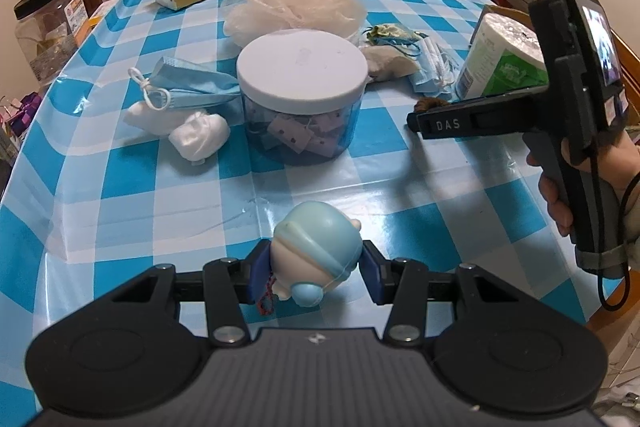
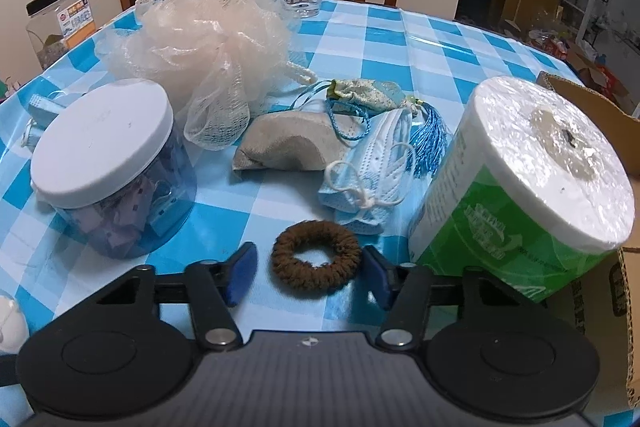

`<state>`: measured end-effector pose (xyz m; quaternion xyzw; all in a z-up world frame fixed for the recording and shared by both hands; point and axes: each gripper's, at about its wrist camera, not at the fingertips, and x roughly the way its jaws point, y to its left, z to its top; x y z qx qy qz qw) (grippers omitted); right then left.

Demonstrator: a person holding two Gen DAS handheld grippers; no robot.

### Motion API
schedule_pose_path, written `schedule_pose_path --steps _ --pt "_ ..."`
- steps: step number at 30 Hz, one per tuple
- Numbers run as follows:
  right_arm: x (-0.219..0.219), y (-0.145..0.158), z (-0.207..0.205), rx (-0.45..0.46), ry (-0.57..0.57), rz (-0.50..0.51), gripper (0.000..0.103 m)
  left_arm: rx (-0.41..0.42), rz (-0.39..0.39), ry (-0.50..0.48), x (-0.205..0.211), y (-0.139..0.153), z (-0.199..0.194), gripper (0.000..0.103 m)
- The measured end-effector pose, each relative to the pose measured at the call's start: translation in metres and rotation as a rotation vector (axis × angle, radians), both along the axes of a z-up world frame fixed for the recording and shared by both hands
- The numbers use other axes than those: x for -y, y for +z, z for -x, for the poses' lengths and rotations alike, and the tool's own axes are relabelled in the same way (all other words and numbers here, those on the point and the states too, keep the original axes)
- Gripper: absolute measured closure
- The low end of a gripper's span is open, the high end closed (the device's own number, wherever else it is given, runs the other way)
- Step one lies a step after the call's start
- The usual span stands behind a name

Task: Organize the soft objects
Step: 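Grasp the brown hair tie with the right gripper and lift it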

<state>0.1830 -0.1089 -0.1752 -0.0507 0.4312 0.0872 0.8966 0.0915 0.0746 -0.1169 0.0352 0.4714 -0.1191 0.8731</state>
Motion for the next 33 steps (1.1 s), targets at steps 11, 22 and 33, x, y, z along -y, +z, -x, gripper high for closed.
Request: schedule_pose_path --steps 11,22,33 --pt "0.007 0.011 0.002 -0.036 0.023 -0.019 0.056 -0.02 -0.015 0.003 0.004 0.011 -0.003 0.057" --pt "0.017 0.056 0.039 -0.039 0.18 -0.013 0.057 -0.031 -0.033 -0.058 0.02 0.035 0.007 0.057" --pt "0.062 0.101 0.08 -0.018 0.178 -0.021 0.056 -0.037 -0.026 -0.192 0.062 0.058 0.017 0.057"
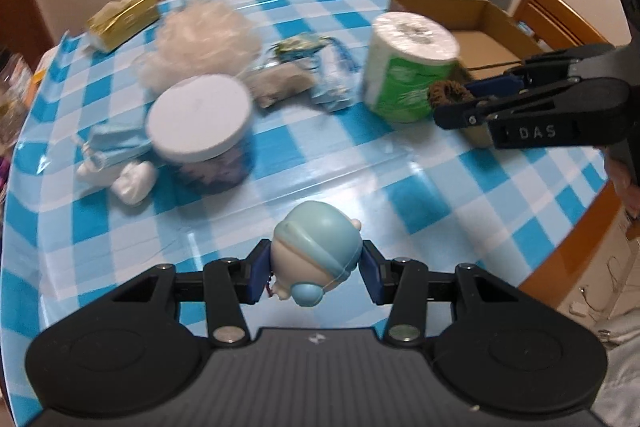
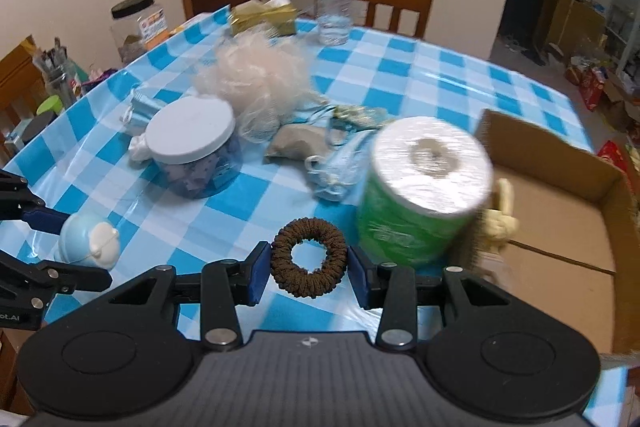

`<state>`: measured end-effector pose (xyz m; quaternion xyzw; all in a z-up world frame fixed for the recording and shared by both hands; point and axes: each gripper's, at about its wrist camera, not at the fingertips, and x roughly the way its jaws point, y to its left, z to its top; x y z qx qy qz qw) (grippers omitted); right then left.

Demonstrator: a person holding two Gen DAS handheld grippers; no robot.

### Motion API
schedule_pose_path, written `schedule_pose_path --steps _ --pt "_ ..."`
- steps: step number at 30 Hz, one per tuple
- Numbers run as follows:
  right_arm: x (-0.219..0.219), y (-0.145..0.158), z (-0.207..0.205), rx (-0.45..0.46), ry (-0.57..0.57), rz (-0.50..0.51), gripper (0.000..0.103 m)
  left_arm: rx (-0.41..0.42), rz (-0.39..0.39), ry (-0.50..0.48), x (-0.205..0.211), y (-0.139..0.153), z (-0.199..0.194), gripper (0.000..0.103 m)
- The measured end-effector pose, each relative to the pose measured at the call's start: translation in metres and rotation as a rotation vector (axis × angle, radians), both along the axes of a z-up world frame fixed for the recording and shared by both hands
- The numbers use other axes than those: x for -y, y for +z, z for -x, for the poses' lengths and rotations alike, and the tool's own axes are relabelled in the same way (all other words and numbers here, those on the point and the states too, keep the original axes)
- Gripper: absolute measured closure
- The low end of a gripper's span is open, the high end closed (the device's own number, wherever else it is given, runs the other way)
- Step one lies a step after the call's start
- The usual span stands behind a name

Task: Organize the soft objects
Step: 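Grasp the brown hair tie with the right gripper and lift it, then drop the hair tie into the box with the right gripper while the left drops the doll there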

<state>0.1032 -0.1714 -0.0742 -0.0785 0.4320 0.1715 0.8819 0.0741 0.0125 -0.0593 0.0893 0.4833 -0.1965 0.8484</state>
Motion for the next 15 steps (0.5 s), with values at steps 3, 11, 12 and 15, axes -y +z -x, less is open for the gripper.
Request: schedule_pose_path --steps 3,11,12,15 --pt "0.019 0.01 0.006 0.022 -0.031 0.006 0.056 0.012 0.0 -0.034 0.018 0.004 -0.001 0.057" --pt "0.087 0.025 0.008 0.076 -0.155 0.047 0.056 0.056 0.021 -0.087 0.064 0.016 -0.009 0.057" --pt "0.096 0.026 0.007 0.081 -0.167 0.05 0.056 0.059 0.023 -0.09 0.068 0.016 -0.01 0.057" --pt "0.119 0.026 0.003 0.088 -0.202 0.061 0.056 0.073 0.025 -0.095 0.084 0.019 -0.012 0.057"
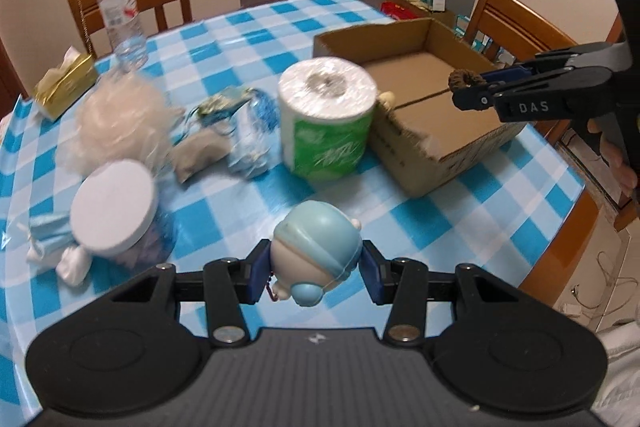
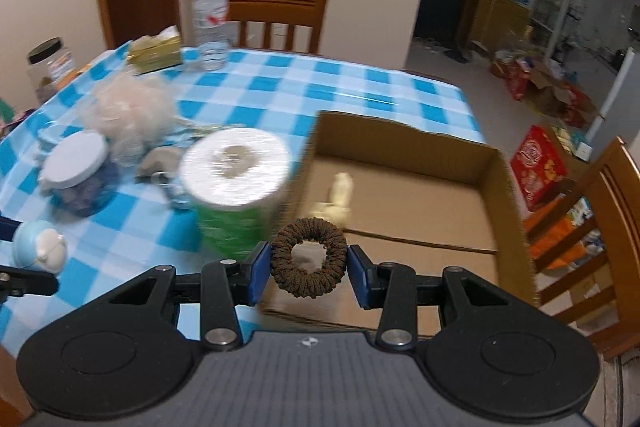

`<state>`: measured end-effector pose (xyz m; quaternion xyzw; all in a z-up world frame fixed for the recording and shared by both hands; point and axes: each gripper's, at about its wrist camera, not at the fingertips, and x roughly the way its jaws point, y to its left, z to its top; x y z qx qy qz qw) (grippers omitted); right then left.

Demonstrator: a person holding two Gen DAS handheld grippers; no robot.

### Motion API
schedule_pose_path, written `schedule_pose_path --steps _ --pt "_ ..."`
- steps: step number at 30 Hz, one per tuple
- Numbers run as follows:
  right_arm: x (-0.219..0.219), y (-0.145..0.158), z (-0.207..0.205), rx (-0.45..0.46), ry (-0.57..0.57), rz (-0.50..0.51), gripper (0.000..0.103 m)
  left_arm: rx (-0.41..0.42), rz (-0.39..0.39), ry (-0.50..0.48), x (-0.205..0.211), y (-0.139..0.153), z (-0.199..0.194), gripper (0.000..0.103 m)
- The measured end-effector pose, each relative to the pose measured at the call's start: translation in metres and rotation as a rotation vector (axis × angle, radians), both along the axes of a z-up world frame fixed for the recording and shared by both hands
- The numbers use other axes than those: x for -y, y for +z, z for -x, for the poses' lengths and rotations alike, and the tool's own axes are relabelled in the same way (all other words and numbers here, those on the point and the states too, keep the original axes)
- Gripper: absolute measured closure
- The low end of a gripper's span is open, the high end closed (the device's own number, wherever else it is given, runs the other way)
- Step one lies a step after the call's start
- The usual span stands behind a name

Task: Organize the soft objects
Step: 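Drop the hair tie into the box with the right gripper while the left drops the doll there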

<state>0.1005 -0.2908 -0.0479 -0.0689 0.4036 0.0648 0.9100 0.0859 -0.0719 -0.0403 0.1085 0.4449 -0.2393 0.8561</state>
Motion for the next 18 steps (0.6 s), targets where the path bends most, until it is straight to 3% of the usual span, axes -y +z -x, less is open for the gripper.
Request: schedule_pose_path --steps 5,7,9,11,18 --pt "0.03 -0.005 -0.008 0.004 -0.016 0.002 0.056 0.014 0.004 0.012 0.025 0.003 -0.004 0.057" --pt "0.039 -0.009 -0.012 0.007 -0.017 0.003 0.048 0.019 0.003 0.021 0.034 0.003 -0.006 0.057" --pt "0.047 -0.015 -0.016 0.002 -0.02 -0.007 0.029 0.022 0.003 0.029 0.043 0.004 -0.008 0.057" --pt "0.053 -0.022 -0.018 -0.012 -0.009 -0.012 0.018 0.024 0.001 0.033 0.053 0.005 -0.01 0.057" --pt "0.068 -0.032 -0.007 -0.029 0.043 -0.063 0.003 0.035 -0.014 0.018 0.087 0.008 -0.024 0.057"
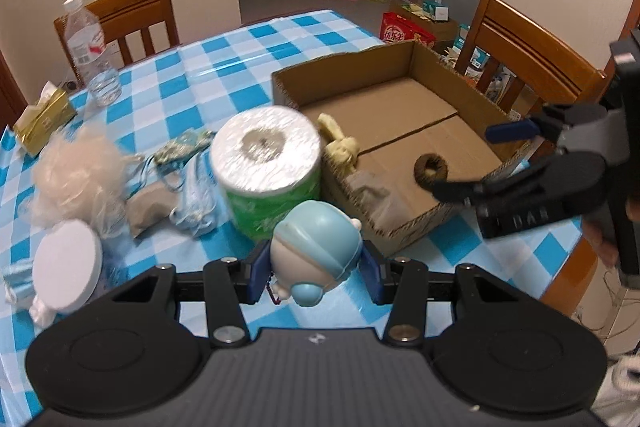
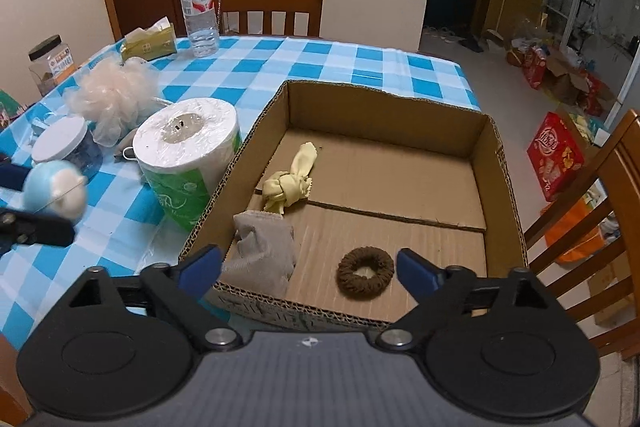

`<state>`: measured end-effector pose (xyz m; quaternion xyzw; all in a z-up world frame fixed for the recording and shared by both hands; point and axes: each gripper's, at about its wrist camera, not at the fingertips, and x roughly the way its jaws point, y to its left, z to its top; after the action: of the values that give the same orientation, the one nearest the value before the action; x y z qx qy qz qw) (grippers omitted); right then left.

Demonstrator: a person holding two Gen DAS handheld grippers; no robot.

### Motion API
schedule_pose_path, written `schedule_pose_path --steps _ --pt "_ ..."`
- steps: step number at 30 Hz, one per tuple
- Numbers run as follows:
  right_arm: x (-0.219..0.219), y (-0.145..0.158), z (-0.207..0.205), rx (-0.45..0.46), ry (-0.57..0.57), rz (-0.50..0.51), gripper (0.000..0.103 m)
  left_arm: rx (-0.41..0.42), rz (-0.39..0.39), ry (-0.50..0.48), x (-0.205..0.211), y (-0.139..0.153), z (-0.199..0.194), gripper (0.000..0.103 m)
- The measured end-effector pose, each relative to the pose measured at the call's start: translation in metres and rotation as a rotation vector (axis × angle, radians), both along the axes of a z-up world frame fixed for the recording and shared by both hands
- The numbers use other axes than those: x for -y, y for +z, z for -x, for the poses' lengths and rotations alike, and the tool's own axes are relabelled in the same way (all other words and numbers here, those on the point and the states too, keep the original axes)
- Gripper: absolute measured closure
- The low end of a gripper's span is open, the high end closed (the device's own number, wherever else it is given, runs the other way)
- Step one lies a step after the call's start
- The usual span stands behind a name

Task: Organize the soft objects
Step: 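Drop the hair tie into the box with the right gripper while the left drops the doll there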

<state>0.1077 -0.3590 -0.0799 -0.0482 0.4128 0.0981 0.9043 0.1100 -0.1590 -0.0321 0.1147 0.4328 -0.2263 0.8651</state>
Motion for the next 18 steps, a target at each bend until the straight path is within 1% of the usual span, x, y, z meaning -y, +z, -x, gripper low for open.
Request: schedule_pose_path --steps 6,12,16,17,18 --pt "0.017 0.001 0.008 0.017 0.009 -0.052 0.0 0.024 0.006 -0.052 0.038 0.004 -0.019 0.057" --pt "0.031 -0.002 0.016 0.021 -0.002 -0.057 0.0 0.03 0.024 -0.105 0.078 -0.001 -0.04 0.057" --pt "0.037 -0.003 0.02 0.03 -0.004 -0.043 0.0 0.039 0.041 -0.127 0.096 -0.005 -0.047 0.055" --pt "0.039 -0.003 0.02 0.03 -0.009 -0.04 0.0 0.044 0.043 -0.131 0.1 -0.007 -0.047 0.053" --pt "0.041 -0.003 0.02 0.03 -0.016 -0.038 0.0 0.047 0.042 -0.133 0.102 -0.008 -0.048 0.041"
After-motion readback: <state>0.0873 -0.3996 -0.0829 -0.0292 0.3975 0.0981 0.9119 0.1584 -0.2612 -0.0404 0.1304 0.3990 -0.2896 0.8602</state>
